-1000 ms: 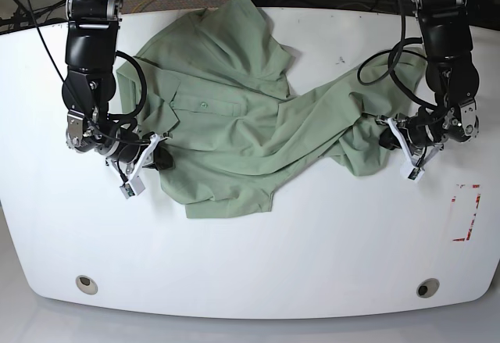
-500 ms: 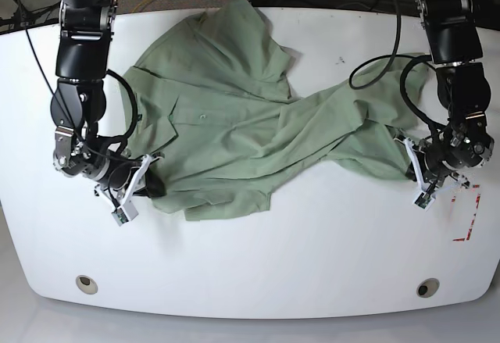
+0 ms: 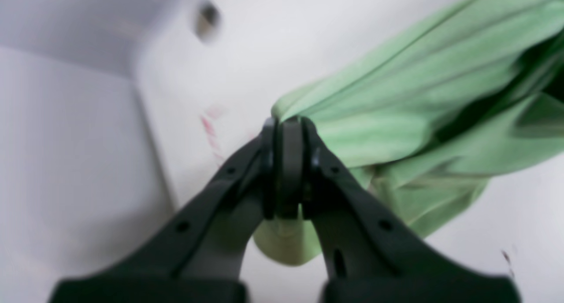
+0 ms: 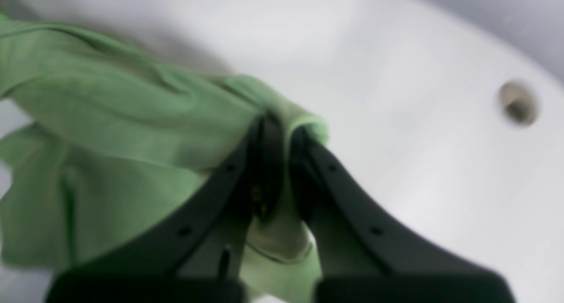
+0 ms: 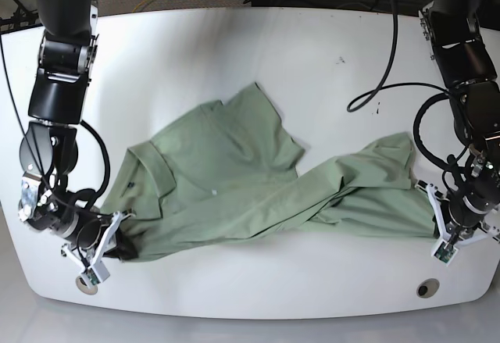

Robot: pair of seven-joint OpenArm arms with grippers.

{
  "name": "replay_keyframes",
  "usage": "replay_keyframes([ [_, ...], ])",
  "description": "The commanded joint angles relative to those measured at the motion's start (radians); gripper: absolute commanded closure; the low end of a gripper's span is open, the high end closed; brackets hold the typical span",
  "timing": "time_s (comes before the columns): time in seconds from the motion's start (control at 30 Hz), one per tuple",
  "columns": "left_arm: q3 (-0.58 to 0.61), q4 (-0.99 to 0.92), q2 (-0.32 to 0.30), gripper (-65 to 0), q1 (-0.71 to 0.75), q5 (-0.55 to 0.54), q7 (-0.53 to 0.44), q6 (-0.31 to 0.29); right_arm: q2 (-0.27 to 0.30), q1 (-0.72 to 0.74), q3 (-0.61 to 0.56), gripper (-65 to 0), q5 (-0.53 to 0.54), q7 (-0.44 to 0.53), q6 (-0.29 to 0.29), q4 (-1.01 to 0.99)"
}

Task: Fold the T-shirt properly
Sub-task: 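Lift the shirt with both grippers and pull it taut between them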

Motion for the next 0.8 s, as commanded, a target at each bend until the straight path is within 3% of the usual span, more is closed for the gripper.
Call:
replay_keyframes([
  [0.0,-0.019,0.041,-0.013,0.0,-0.058,0.003,0.029,0.004,0.028,0.082,0.006,0.0,0.019,0.007,-0.001,0.021],
  [0.2,-0.074,0.053,-0.016,0.0,-0.221,0.003,0.107,0.004,0.061,0.242,0.006,0.0,0.019,-0.04,-0.001,0.021],
  [0.37,-0.068,0.05,-0.091,0.0,-0.344,0.004,0.109,0.004,0.096,0.386,-0.047,0.0,0.026,-0.088,0.0,0.021],
  [0.47,-0.068,0.026,-0.102,0.0,-0.417,0.004,0.109,0.004,0.12,0.457,-0.076,0.0,0.028,-0.096,0.0,0.023],
  [0.6,-0.071,-0.04,-0.169,0.0,-0.486,-0.002,0.109,0.004,0.139,0.5,-0.073,0.0,0.028,-0.136,0.001,0.064],
  [0.77,-0.074,-0.06,-0.175,0.0,-0.485,-0.004,0.109,0.003,0.151,0.448,-0.068,0.0,0.028,-0.177,0.001,0.153],
])
